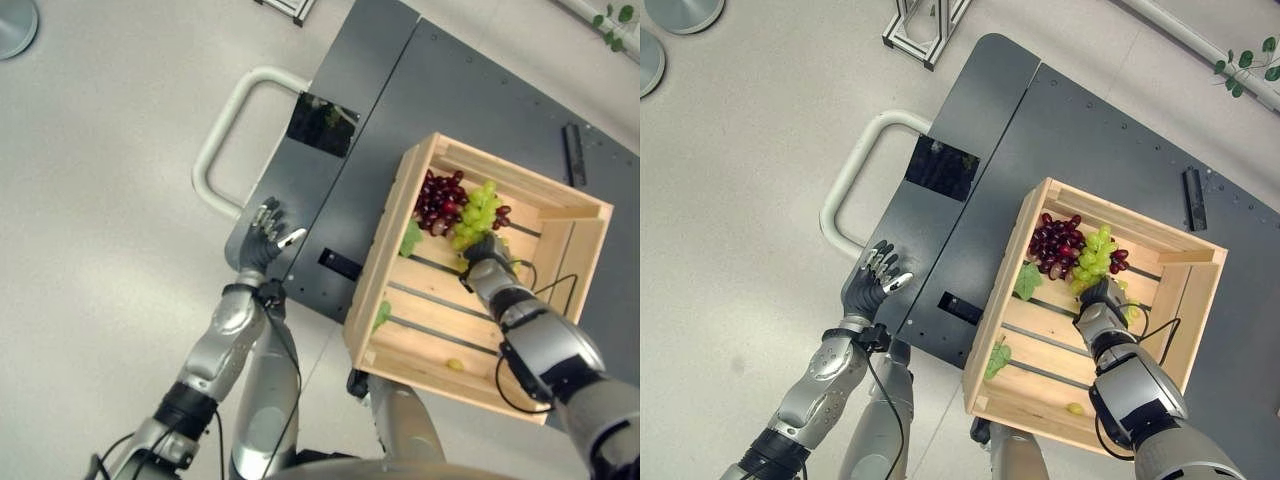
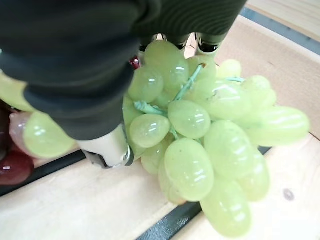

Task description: Pick up the fruits from the basket on one side to the basket on the other side

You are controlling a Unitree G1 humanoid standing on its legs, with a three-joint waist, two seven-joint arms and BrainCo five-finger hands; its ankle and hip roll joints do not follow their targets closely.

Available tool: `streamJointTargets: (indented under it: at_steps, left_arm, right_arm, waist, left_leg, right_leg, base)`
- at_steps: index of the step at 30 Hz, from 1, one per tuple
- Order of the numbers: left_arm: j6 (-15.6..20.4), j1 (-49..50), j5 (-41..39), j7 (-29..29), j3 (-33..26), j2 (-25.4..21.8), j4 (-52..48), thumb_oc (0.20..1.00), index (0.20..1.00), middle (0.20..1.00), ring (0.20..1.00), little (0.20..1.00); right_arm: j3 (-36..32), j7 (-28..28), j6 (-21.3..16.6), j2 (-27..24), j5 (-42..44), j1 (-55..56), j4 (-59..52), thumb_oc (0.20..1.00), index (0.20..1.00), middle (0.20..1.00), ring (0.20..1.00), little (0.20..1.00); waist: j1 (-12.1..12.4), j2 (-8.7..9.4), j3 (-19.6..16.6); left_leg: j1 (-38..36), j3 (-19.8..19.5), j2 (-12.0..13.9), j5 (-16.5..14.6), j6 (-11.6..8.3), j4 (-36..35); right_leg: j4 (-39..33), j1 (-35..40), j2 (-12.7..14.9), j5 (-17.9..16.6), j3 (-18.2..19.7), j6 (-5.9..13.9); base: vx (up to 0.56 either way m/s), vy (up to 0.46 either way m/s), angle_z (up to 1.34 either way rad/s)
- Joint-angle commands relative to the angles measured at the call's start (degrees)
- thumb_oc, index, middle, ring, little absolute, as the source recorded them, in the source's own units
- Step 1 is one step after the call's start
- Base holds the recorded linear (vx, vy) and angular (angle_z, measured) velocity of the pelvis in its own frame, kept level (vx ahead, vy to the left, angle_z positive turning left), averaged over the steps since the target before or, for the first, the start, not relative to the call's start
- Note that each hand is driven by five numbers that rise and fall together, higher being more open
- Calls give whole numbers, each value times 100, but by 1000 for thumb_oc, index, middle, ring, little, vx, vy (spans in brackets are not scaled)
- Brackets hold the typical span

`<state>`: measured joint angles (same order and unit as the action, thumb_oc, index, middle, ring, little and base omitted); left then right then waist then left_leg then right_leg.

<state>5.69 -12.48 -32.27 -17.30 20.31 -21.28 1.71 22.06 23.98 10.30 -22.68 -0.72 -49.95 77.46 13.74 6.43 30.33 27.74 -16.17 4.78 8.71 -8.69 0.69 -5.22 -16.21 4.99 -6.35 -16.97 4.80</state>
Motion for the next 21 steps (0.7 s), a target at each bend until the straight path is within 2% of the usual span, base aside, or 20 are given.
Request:
streamJointTargets:
  at_steps: [1,2,4,5,9,11,16,17,21]
  left_arm:
    - [319,-152,51,-34,349,218,-385,1000,1000,1000,1000,1000]
    - [312,-139,66,-36,331,210,-368,1000,1000,1000,1000,1000]
    - [341,-143,109,-97,241,196,-362,1000,1000,1000,1000,1000]
    - [340,-134,109,-97,241,194,-365,1000,1000,1000,1000,1000]
    - [300,71,144,-219,-42,143,-308,1000,1000,1000,1000,1000]
    - [290,147,143,-250,-148,106,-260,1000,1000,1000,1000,1000]
    - [277,366,103,-286,-358,10,-206,1000,1000,1000,1000,1000]
    - [247,447,104,-261,-452,-37,-191,1000,1000,1000,1000,1000]
    - [181,579,102,-167,-666,-107,-176,1000,1000,1000,1000,1000]
  right_arm:
    - [-42,-273,-546,1018,415,61,-427,200,200,200,200,200]
    - [122,-253,-564,1007,178,135,-554,200,200,200,200,200]
    - [10,-48,-815,1038,457,457,-1110,200,200,200,200,200]
    - [13,-42,-807,1038,457,475,-1130,200,200,200,200,200]
    - [-457,125,-1247,1092,1318,1467,-2430,200,200,200,200,200]
    - [-570,139,-1362,1105,1452,1873,-2888,200,200,200,200,200]
    - [-954,82,-1687,1147,1952,2768,-3841,200,200,200,200,200]
    - [-1127,-32,-1831,1158,2271,3101,-4174,200,200,200,200,200]
    - [-1345,-316,-1978,1098,2701,3658,-4955,200,200,200,200,200]
  waist:
    - [230,-436,-53]
    - [220,-420,-53]
    - [145,-366,-53]
    - [147,-364,-53]
    - [-33,-224,-53]
    - [-107,-174,-53]
    - [-283,-110,-53]
    - [-358,-76,-53]
    - [-477,-13,-53]
  left_leg:
    - [54,286,-286,177,443,-476]
    - [30,299,-278,173,442,-475]
    - [-39,331,-263,163,438,-472]
    - [-47,334,-264,162,438,-473]
    - [-168,389,-218,140,429,-478]
    - [-189,417,-205,138,430,-473]
    - [-330,484,-195,118,440,-453]
    - [-407,524,-192,105,449,-443]
    - [-591,605,-178,63,464,-417]
  right_leg:
    - [211,28,192,340,-40,272]
    - [221,38,196,340,-26,270]
    - [240,77,204,346,17,269]
    - [240,84,206,347,20,269]
    - [274,144,219,373,79,270]
    - [293,140,222,379,72,267]
    - [360,215,239,414,102,263]
    - [389,248,245,419,133,261]
    - [464,347,257,463,210,254]
  base:
    - [-18,23,4]
    - [0,0,0]
    - [0,0,0]
    - [0,0,0]
    - [0,0,0]
    - [-21,1,-6]
    - [-9,4,-3]
    - [-22,24,-5]
    - [-12,23,-8]
